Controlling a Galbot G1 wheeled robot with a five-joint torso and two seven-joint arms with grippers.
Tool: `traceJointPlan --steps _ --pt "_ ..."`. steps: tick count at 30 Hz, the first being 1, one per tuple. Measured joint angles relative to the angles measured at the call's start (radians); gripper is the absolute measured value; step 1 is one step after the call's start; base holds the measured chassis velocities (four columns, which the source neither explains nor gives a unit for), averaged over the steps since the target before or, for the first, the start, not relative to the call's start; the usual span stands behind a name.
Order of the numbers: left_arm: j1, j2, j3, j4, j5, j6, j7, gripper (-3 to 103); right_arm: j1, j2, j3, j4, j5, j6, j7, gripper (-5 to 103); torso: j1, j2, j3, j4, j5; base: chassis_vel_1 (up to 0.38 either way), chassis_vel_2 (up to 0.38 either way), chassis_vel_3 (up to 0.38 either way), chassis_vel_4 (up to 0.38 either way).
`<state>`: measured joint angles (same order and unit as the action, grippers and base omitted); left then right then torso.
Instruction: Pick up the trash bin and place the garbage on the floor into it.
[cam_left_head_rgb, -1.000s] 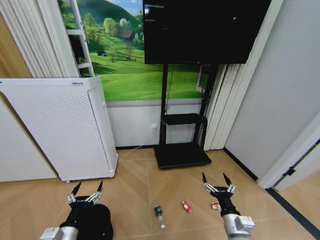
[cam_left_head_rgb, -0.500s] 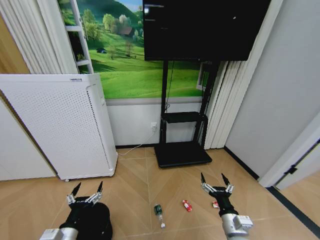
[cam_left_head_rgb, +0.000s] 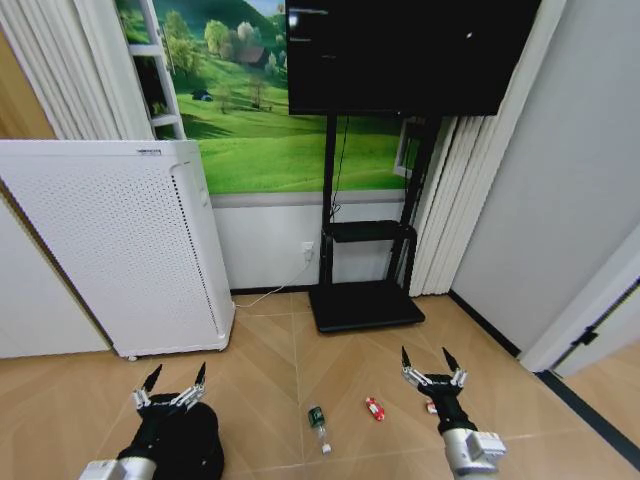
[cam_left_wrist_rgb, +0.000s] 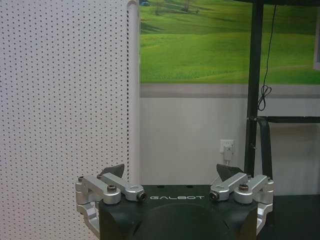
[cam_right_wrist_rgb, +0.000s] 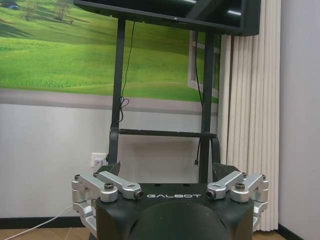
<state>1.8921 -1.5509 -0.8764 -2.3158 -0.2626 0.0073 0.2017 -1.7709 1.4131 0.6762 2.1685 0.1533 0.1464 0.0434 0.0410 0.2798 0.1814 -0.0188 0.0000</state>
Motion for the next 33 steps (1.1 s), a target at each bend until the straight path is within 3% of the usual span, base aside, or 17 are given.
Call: traceJointPlan --steps 33 --pt "-0.013 -0.003 -0.005 0.017 -0.009 0.0 -0.013 100 0.011 0.01 -0.006 -0.035 -0.007 0.003 -0.01 100 -0.039 -0.129 -0.09 0.0 0.0 0.0 0.0 0.0 0.0"
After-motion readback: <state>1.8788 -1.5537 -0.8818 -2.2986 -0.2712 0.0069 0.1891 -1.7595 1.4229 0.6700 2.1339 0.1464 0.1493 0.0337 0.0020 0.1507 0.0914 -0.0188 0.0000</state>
